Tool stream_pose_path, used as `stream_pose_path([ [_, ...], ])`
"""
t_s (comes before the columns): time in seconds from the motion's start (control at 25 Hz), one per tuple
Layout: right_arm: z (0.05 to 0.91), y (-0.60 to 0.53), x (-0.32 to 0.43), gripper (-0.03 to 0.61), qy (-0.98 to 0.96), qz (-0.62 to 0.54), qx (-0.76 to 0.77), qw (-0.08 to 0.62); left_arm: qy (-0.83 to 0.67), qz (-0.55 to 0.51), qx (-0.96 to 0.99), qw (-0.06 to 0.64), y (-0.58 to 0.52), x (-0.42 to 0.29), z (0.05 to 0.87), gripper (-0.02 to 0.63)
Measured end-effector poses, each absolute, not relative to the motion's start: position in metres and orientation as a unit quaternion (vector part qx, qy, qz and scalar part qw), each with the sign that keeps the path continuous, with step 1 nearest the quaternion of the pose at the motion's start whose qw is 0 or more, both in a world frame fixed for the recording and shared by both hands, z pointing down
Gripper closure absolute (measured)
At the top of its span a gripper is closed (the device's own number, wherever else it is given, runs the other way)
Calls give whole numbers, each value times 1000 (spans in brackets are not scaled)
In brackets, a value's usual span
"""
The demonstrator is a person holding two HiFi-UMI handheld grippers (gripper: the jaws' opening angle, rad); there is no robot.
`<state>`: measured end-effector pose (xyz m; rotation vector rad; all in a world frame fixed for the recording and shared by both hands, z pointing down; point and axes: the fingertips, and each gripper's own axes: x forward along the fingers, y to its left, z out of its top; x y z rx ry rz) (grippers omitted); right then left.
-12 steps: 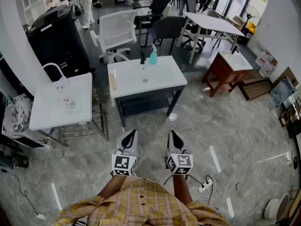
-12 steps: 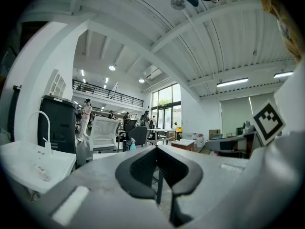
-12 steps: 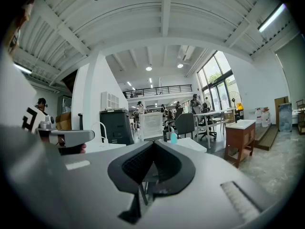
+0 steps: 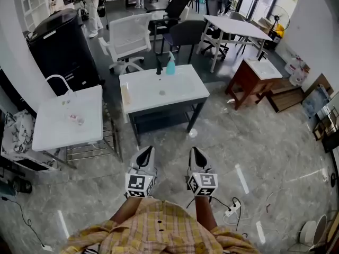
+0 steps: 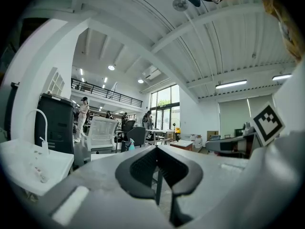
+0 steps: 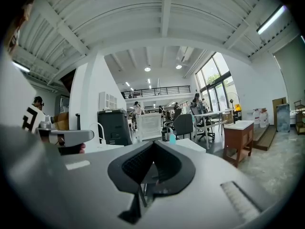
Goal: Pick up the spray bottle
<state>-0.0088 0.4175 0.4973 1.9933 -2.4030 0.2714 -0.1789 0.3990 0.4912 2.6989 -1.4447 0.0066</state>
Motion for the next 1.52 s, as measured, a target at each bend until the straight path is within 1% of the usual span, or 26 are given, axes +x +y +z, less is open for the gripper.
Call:
stream_pose_path([
  [0.2,497,409,-16,584,-762,94,640,-22,-459,-1,888,43,389,-187,497,615],
  [0.72,507,383,-39,578,-758,92,646,-17,-445,-4,894,55,361,-203,514,614],
  [1.12,523,293,-13,578,-761,102,641,-19,-441,13,896,52,277,-169,527,614],
  [1.52,509,148,58,578,-769,104,630,-29,-445,25,894,41,138,-93,515,614],
])
